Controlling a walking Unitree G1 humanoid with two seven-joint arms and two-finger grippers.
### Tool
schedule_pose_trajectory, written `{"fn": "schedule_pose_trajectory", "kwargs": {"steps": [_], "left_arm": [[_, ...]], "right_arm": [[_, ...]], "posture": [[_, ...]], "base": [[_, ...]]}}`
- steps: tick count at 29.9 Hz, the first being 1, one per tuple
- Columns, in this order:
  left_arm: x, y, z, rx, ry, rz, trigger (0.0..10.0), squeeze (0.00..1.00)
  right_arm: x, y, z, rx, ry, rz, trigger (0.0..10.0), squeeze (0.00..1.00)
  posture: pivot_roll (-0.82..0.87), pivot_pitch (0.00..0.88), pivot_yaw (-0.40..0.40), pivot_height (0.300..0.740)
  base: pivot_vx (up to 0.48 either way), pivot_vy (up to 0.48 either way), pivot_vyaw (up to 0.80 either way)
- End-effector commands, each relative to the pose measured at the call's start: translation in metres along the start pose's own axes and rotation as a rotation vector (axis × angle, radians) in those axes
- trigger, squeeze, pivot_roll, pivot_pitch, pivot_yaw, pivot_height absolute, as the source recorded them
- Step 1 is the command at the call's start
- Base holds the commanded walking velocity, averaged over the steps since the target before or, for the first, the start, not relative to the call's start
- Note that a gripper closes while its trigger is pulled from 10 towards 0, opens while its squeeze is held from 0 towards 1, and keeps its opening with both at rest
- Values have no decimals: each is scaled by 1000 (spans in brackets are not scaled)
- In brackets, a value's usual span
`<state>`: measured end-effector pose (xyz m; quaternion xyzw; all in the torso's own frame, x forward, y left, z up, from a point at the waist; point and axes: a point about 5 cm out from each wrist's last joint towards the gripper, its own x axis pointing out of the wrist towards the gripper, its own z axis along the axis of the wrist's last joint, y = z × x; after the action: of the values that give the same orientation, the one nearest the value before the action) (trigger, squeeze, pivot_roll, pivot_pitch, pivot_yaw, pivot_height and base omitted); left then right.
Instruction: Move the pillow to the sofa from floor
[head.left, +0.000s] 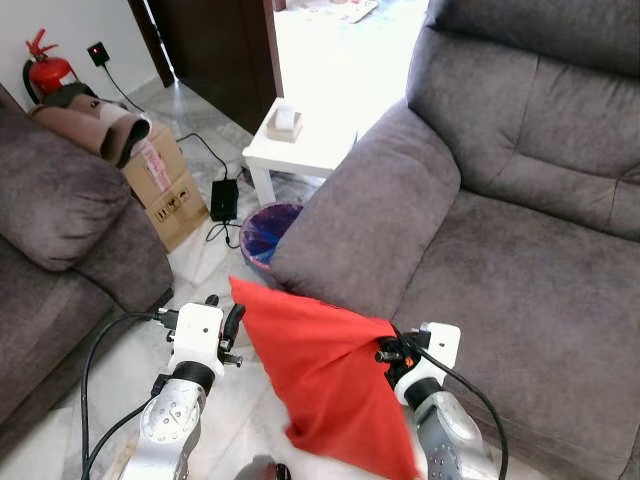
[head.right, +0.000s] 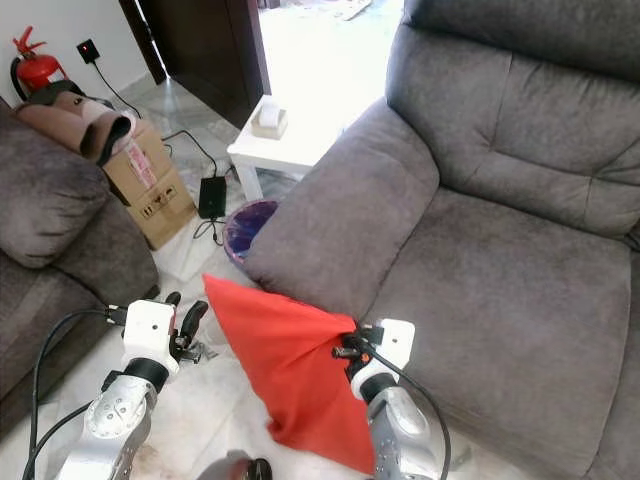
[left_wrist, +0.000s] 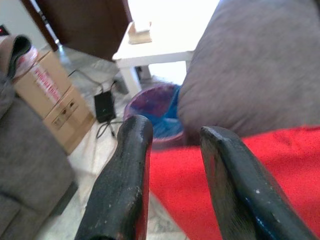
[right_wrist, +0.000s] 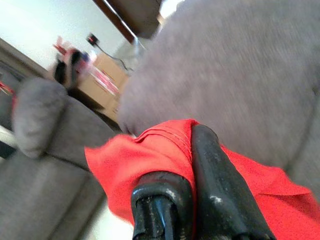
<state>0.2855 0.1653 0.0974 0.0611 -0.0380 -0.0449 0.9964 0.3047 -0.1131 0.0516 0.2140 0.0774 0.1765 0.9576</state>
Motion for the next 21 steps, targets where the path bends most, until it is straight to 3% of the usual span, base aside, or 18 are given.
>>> {"fn": "schedule_pose_trajectory", "kwargs": {"steps": [1,8,13,15,18,21], "left_arm": [[-3,-2,-6,-19,28,-14,10000,0],[1,-4,-5,-24,29,-43,10000,0],[1,-3,-10,0,79,-163,10000,0],[-2,-1,-15,10,124,-247,10000,0],[-4,8,-19,32,171,-341,10000,0],[-1,28,-28,187,224,-385,10000,0]], "right_arm": [[4,14,22,-10,-120,89,10000,0],[-3,7,25,0,-129,85,10000,0],[-9,-4,30,-5,-131,81,10000,0],[-12,-2,31,-16,-104,165,10000,0],[-22,3,24,-124,18,348,10000,0],[-26,-9,22,-189,84,349,10000,0]], "posture": [[16,143,70,740],[13,124,76,740],[15,112,77,740],[13,105,79,740],[12,101,79,740],[16,97,79,740]], "base": [[0,0,0],[0,0,0],[0,0,0],[0,0,0],[0,0,0],[0,0,0]]}}
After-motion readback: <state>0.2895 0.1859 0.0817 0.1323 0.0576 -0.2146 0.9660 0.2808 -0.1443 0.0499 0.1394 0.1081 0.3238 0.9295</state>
